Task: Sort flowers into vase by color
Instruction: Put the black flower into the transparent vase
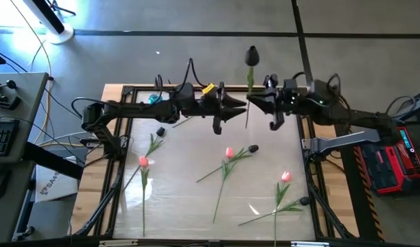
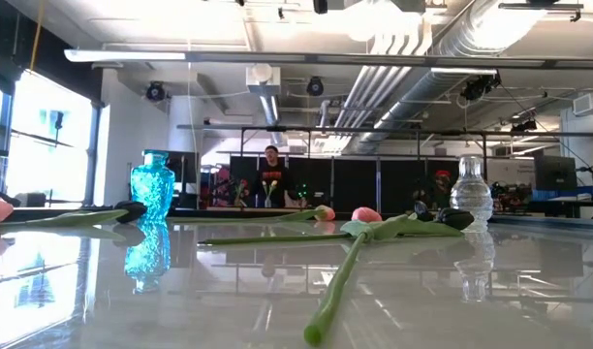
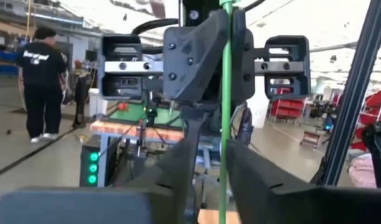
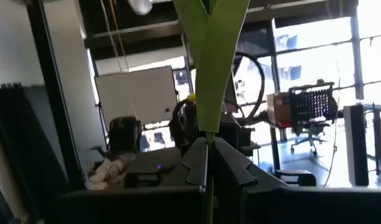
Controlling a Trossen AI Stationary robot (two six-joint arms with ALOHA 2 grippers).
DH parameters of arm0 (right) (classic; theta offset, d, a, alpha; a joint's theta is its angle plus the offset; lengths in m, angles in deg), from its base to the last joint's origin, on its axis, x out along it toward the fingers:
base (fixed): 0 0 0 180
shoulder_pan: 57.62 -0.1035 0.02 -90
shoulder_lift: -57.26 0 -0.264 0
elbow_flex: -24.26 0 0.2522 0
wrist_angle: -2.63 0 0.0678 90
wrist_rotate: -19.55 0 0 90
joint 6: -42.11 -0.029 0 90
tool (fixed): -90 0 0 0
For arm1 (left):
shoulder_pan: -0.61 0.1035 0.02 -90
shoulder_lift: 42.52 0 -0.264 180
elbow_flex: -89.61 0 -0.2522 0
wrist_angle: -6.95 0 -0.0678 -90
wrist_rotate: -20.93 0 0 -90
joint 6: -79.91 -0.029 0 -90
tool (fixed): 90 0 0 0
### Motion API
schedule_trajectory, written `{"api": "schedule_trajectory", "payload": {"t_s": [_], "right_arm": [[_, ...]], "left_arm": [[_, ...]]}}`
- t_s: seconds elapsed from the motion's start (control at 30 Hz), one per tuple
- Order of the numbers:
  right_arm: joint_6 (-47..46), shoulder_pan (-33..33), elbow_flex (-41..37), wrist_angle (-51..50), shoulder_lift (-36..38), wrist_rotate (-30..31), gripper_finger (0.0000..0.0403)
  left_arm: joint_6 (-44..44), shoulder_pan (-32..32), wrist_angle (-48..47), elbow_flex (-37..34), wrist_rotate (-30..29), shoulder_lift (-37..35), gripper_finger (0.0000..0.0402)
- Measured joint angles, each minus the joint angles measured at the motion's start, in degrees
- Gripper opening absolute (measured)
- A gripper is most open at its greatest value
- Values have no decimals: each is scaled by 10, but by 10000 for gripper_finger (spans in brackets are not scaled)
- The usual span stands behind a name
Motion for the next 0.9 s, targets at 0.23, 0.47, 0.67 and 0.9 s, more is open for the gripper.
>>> {"api": "schedule_trajectory", "payload": {"t_s": [0.23,0.47,0.67,0.9], "right_arm": [[4,0,-35,19,7,27,0],[46,1,-35,34,4,29,0],[51,1,-35,39,0,12,0],[28,0,-34,42,-15,-9,0]], "left_arm": [[0,0,-2,0,2,0,3],[1,-4,-17,0,1,0,62],[1,-7,-27,0,-6,0,154],[-4,-7,-17,-1,-21,16,167]]}}
